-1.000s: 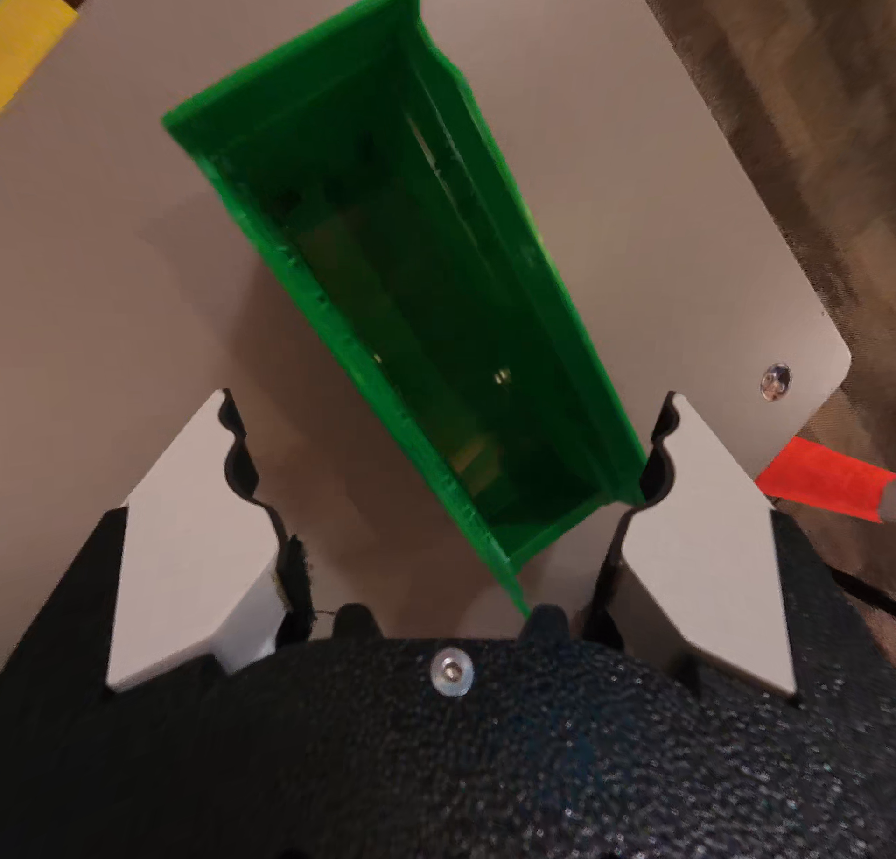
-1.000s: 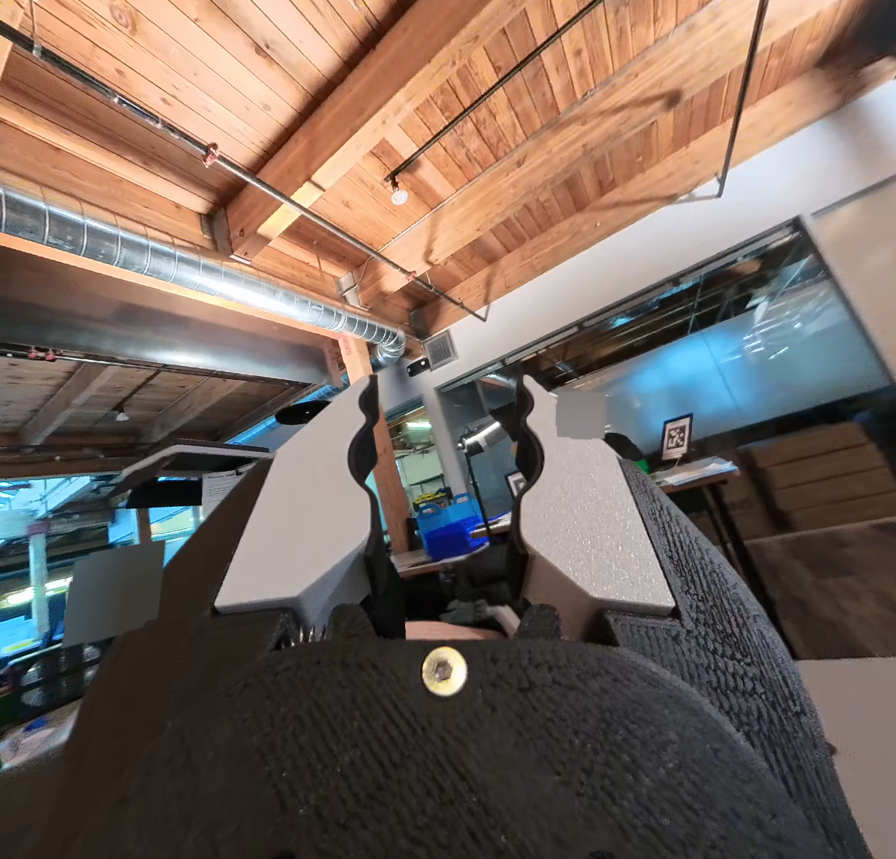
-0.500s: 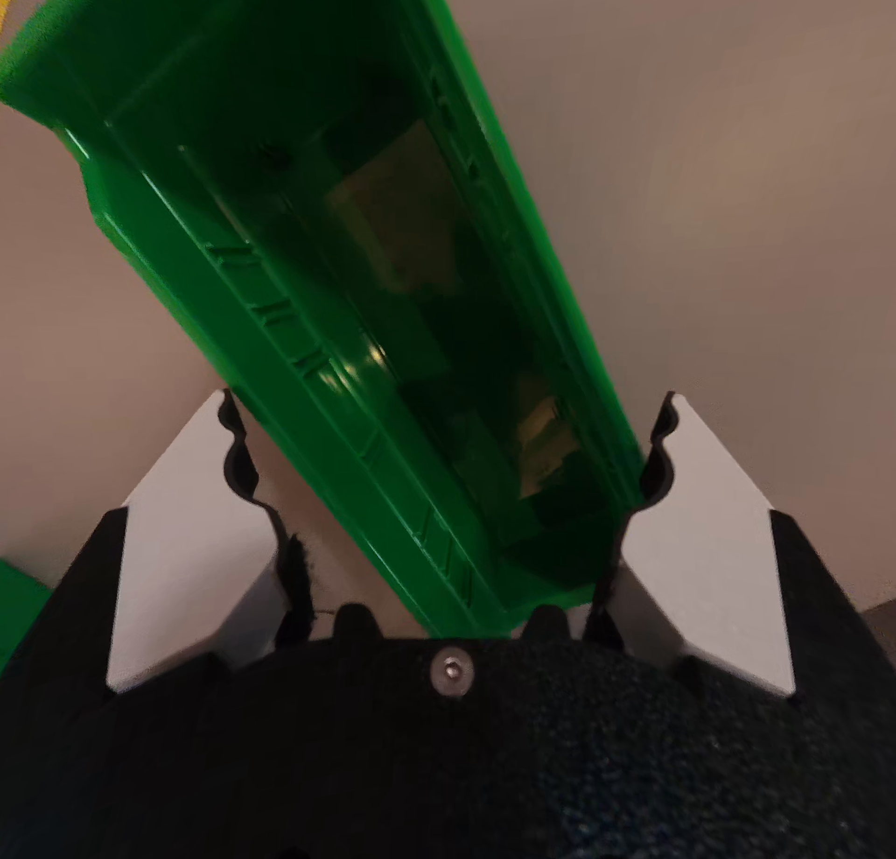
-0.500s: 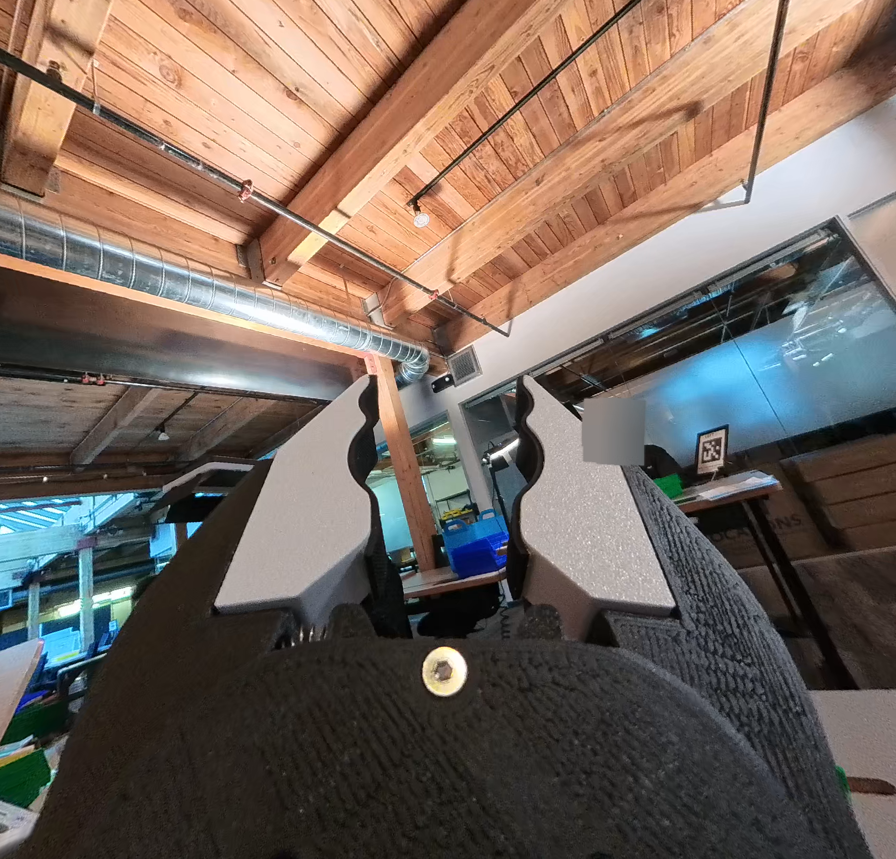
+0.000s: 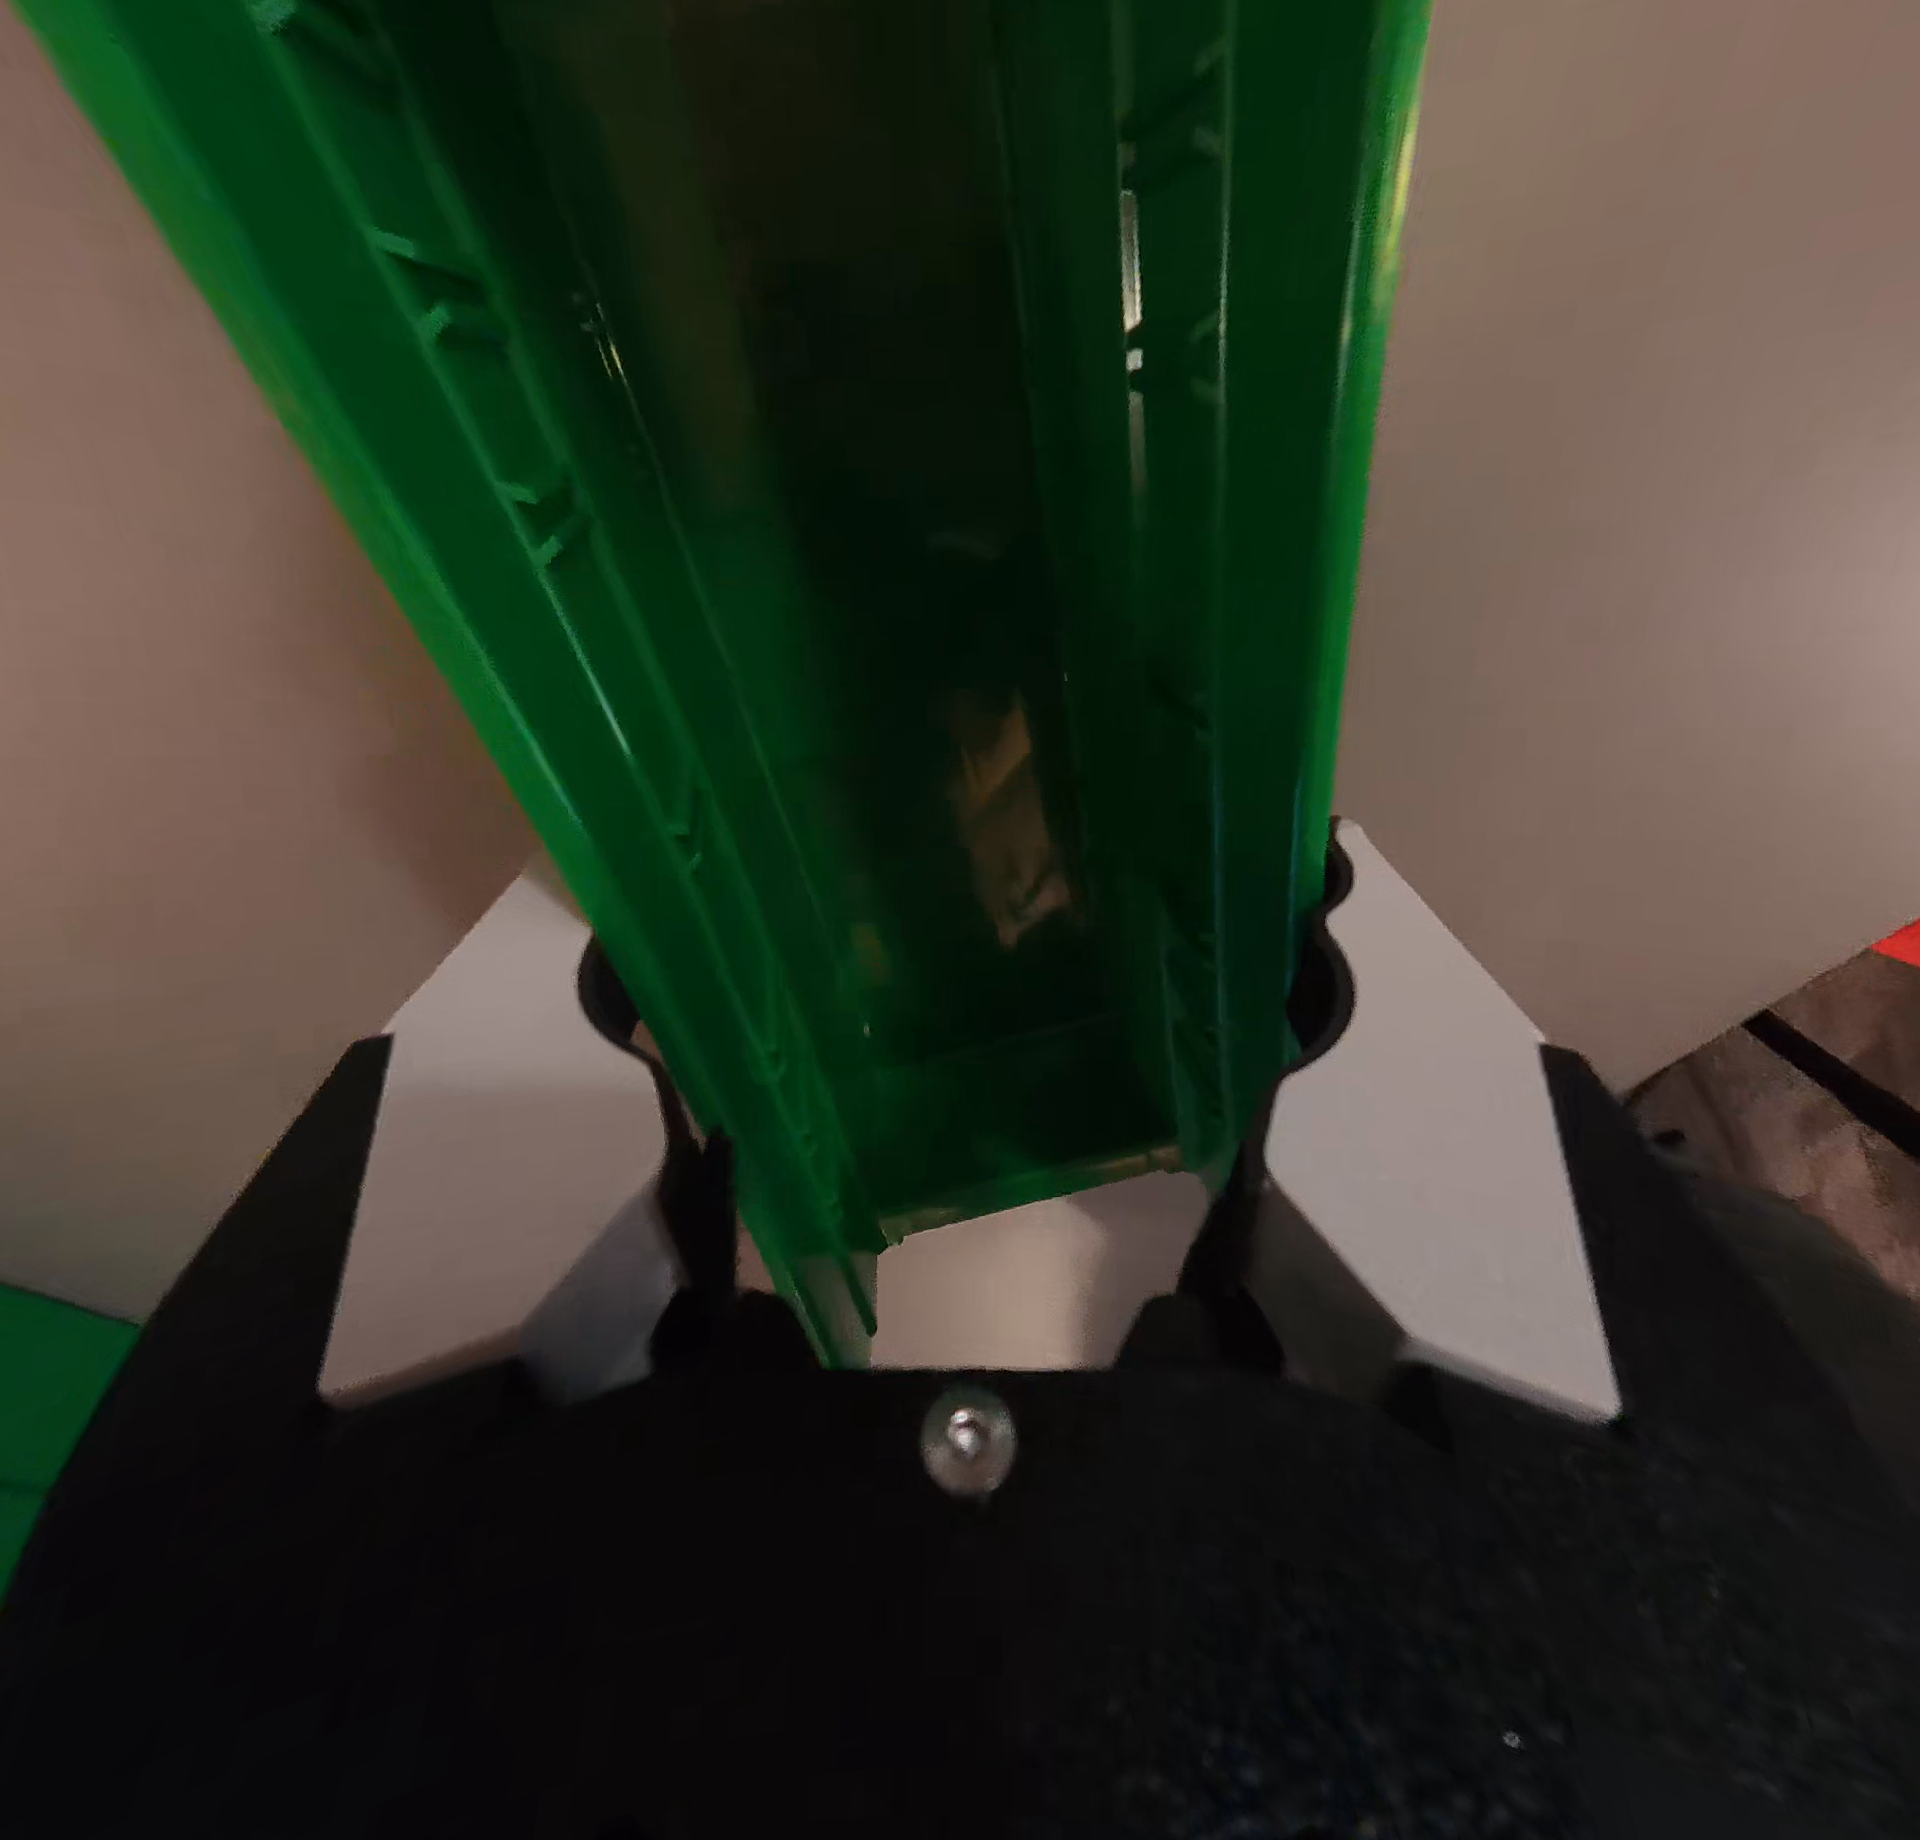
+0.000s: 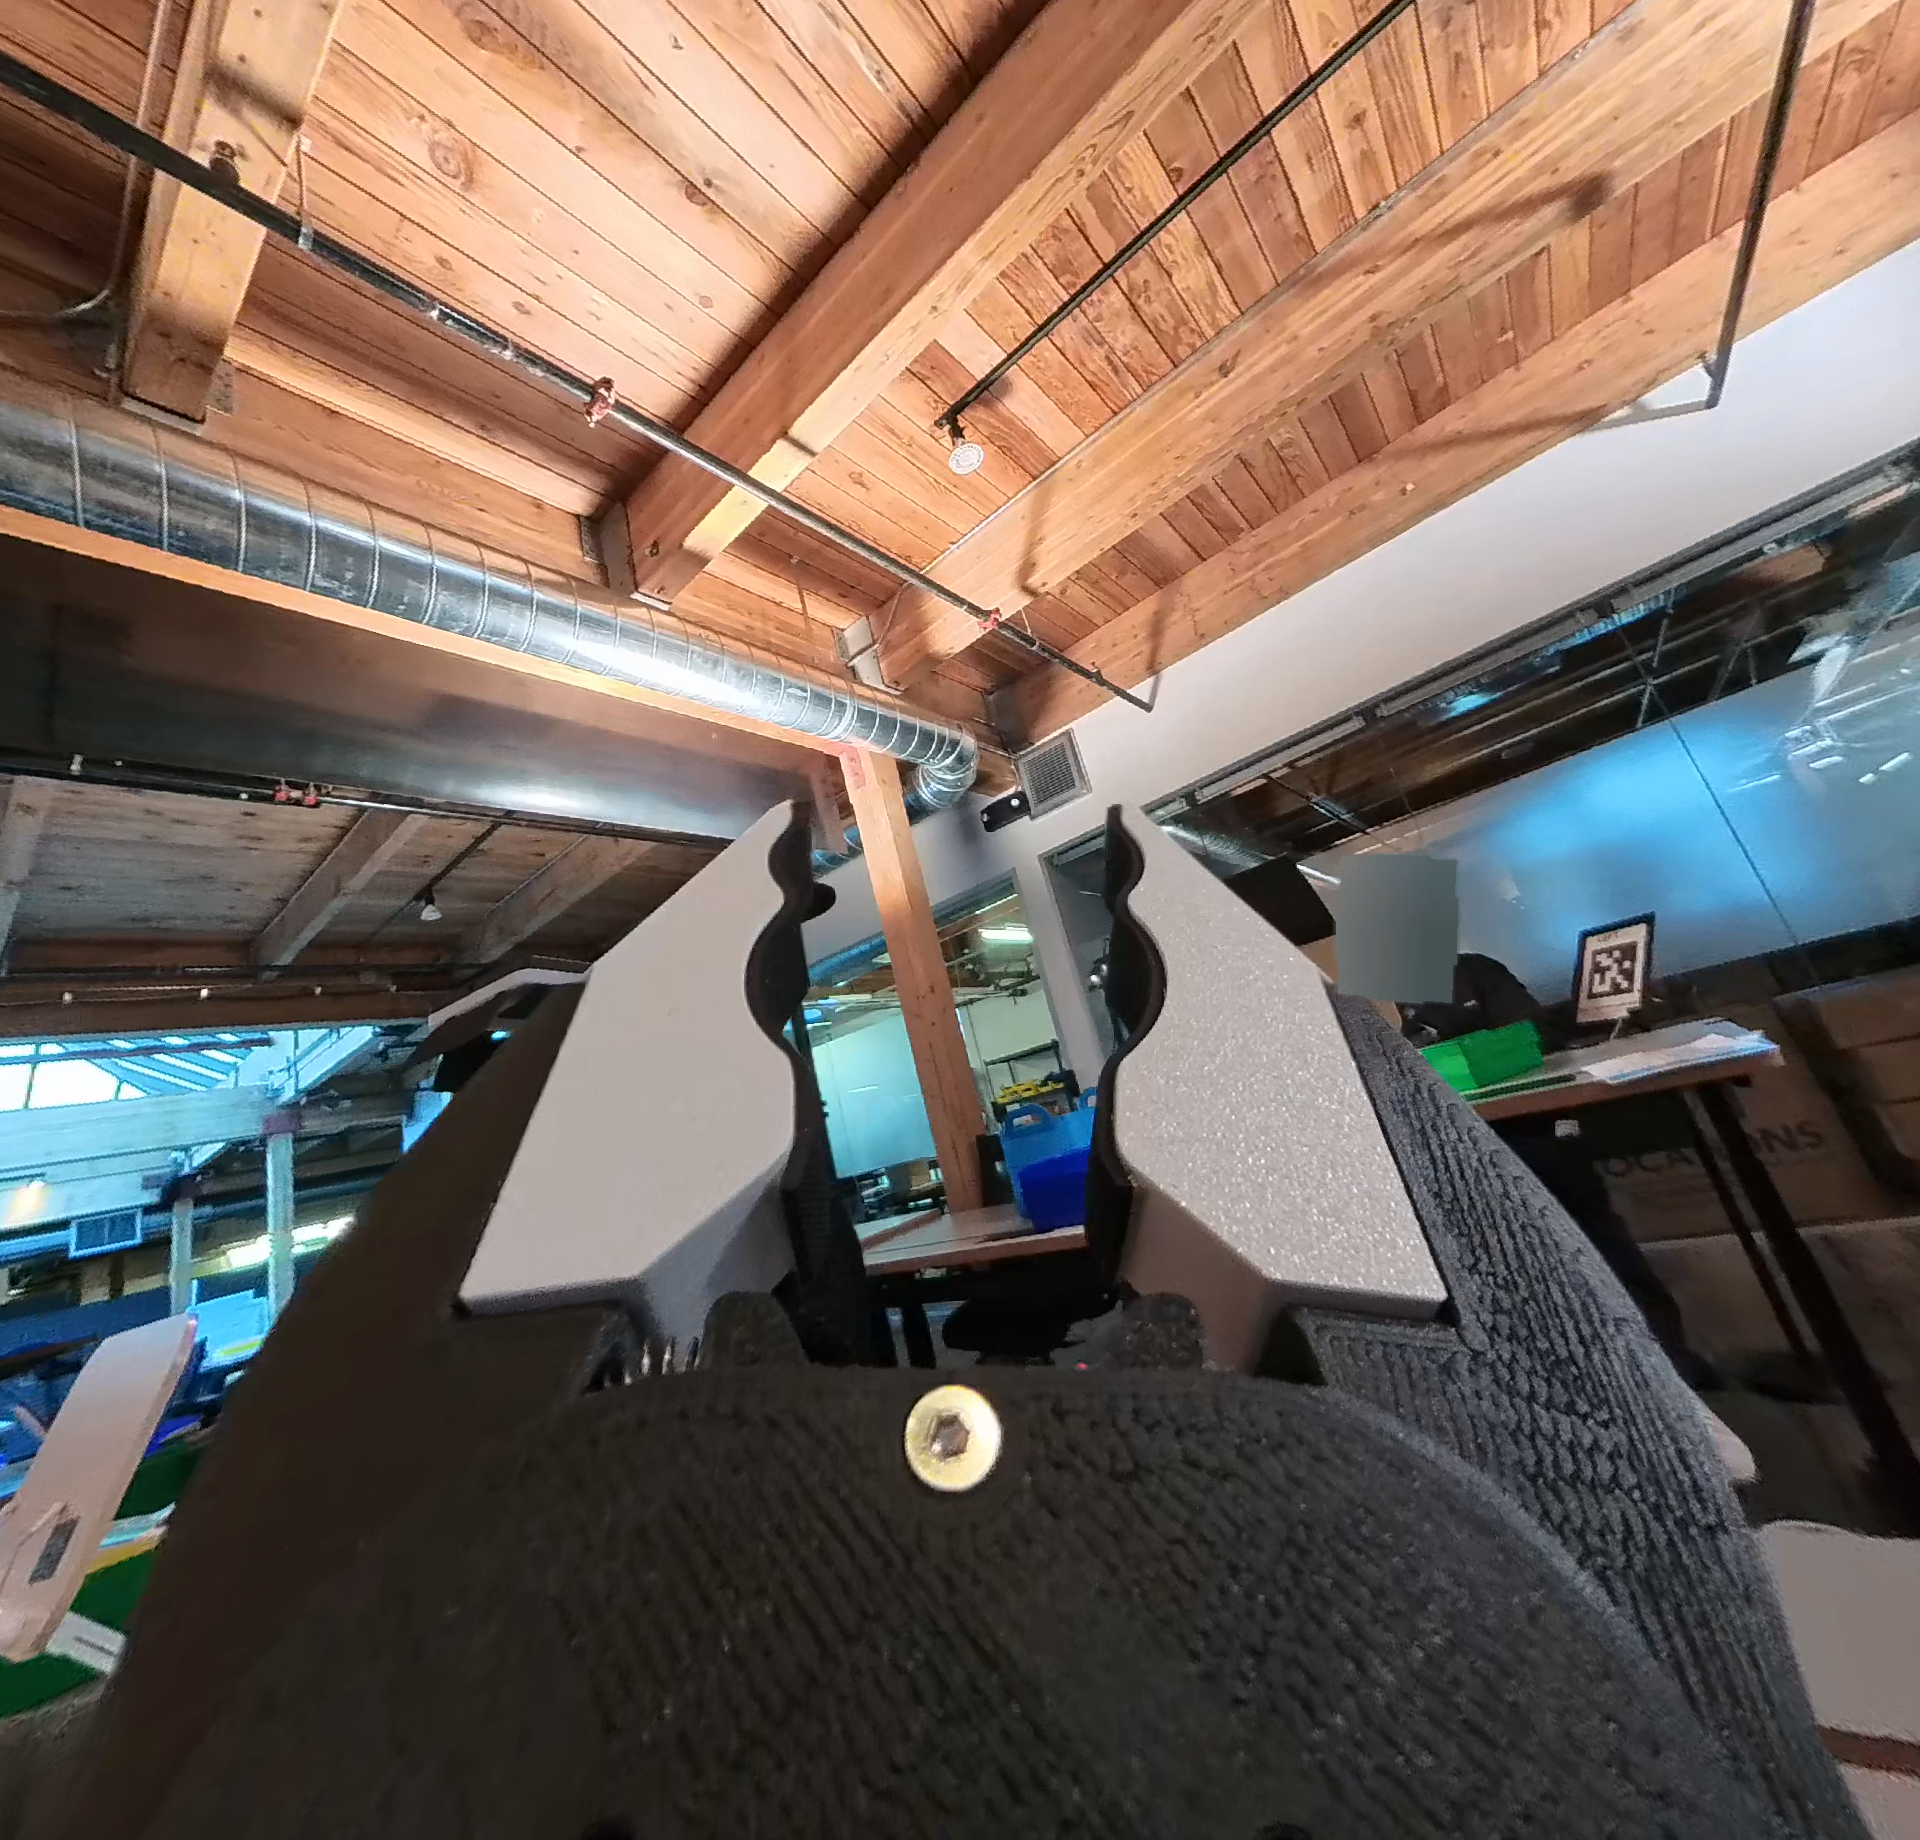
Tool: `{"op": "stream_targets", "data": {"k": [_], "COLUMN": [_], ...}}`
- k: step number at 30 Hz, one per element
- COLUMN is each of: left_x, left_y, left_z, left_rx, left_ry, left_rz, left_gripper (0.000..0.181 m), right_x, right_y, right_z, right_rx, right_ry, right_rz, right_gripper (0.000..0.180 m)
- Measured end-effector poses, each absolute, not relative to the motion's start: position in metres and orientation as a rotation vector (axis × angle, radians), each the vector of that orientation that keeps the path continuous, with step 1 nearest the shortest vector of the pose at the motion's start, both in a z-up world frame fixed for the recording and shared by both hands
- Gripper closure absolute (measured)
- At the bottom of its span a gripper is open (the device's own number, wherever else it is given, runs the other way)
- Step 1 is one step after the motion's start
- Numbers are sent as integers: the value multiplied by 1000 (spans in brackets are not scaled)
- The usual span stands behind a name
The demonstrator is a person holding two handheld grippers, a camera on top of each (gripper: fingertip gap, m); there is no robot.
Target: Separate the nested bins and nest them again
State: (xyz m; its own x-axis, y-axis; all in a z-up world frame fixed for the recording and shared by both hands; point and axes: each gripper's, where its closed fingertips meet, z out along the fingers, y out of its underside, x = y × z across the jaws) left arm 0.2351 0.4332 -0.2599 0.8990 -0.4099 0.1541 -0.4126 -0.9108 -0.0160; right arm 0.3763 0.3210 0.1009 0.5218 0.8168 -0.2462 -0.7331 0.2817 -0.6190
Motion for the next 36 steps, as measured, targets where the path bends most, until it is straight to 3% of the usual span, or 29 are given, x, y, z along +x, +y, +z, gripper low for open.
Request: {"op": "stream_targets", "data": {"k": [6,15,21,25,36], "left_x": [177,73,-50,-94,-123], "left_y": [443,439,399,359,326], "left_z": [-241,-98,-45,-38,-92], "left_rx": [3150,3343,3436,3437,3375], "left_ry": [-585,-359,-30,72,175], "left_rz": [233,293,103,170,361], "left_gripper": [67,64,67,67,68], "right_x": [358,331,316,309,302], "right_y": [320,321,326,327,329], "right_z": [103,103,101,100,99], "right_rx": [-764,-799,-820,-833,-849], "right_ry": [-170,-229,-255,-266,-277], "right_rz": [1053,1038,1061,1064,1041], "right_gripper": [125,124,124,124,124]}}
